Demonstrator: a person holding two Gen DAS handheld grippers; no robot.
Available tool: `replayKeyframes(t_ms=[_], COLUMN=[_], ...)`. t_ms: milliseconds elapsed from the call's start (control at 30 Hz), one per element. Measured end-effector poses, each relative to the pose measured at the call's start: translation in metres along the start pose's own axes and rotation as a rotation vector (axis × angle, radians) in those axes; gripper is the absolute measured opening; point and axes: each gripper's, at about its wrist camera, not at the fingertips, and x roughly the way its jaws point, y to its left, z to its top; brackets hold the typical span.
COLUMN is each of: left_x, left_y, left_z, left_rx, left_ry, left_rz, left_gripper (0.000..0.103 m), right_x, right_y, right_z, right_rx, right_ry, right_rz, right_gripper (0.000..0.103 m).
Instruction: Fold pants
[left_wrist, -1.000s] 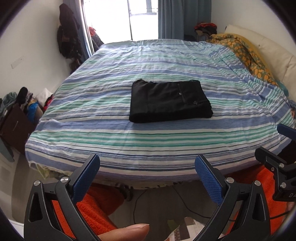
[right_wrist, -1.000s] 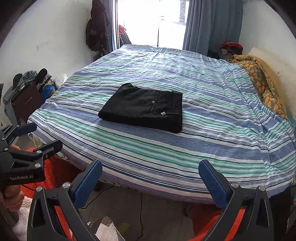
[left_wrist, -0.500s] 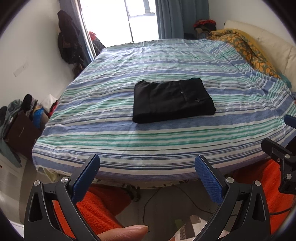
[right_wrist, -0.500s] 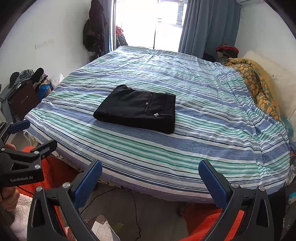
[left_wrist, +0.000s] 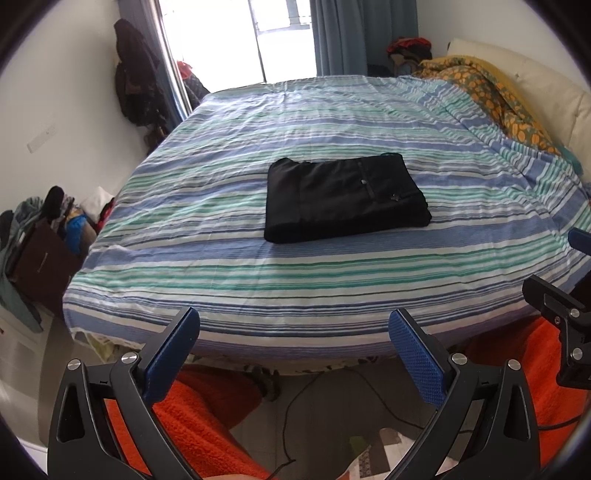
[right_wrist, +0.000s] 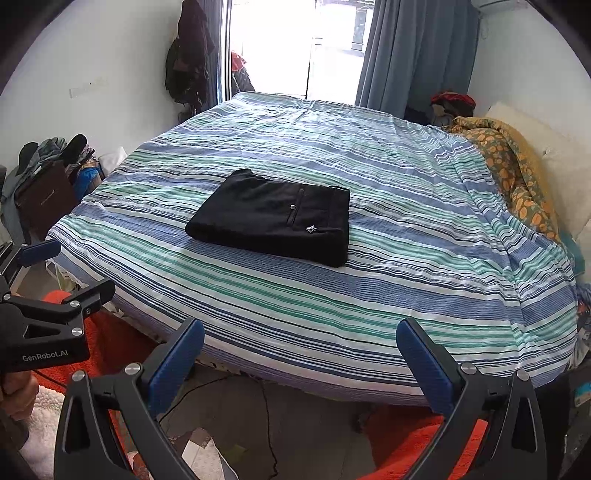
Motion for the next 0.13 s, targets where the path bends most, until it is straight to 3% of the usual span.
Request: replayKeyframes(t_ms=[133], left_x=[-0.0029], left_y=[-0.0008], left_z=[-0.0002], left_rx=[0.002], left_ry=[-0.014], left_rz=[0.006], left_gripper=[0.102], right_x=[-0.0012], right_y=[0.0002], right_z=[-0.0007], right_rx=[0.003], right_ry=[-0.004], right_rz=[0.002], right_gripper=[0.103])
